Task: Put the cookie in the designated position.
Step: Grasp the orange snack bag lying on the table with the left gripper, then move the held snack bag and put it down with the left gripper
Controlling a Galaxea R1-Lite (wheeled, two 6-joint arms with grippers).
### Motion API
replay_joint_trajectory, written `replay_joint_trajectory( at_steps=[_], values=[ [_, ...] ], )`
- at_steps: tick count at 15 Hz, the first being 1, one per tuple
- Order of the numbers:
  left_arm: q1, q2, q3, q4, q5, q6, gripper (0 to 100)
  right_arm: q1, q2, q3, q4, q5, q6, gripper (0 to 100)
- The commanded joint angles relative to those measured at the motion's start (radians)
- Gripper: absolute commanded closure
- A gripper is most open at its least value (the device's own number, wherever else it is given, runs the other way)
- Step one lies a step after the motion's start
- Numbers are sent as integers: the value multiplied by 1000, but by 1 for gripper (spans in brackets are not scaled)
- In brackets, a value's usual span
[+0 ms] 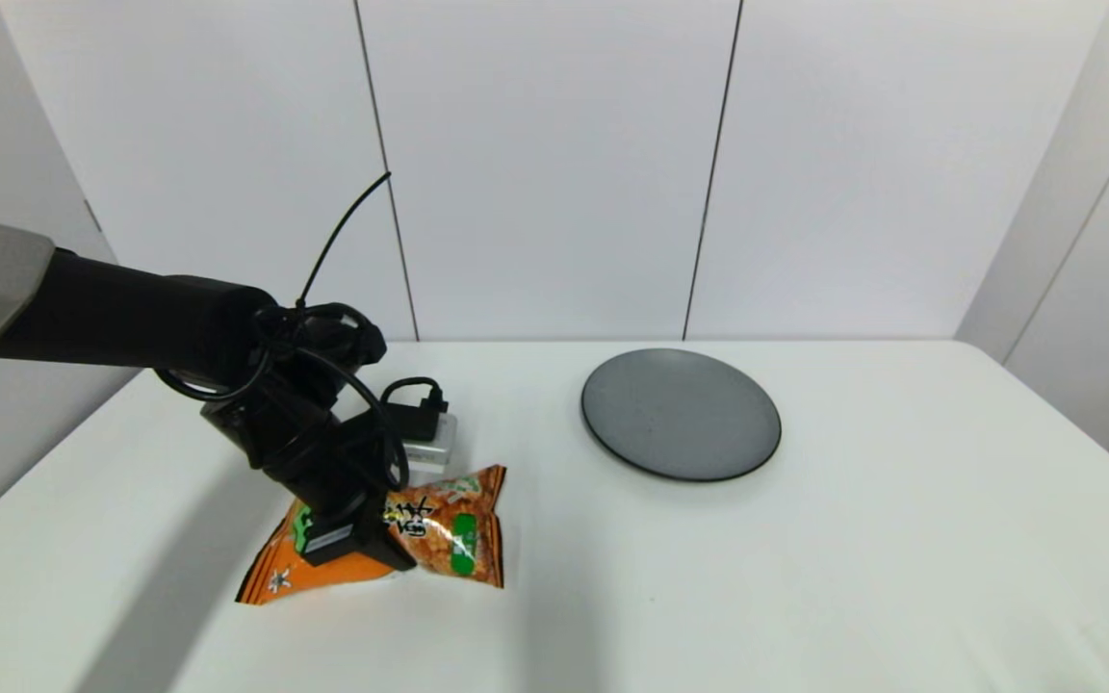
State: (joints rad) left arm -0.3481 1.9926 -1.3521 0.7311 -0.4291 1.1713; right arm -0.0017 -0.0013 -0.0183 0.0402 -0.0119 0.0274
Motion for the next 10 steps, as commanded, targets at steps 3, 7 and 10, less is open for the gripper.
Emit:
replay_joint_trajectory(
  at_steps=[3,7,10],
  values=[
    [0,-21,-5,-25,-26,-42,100,0,0,0,0,0,0,0],
    [0,-104,-10,-202,-115,-305,100,0,0,0,0,0,0,0],
    [-8,-147,-10,-453,-120,-535,100,0,0,0,0,0,0,0]
  ],
)
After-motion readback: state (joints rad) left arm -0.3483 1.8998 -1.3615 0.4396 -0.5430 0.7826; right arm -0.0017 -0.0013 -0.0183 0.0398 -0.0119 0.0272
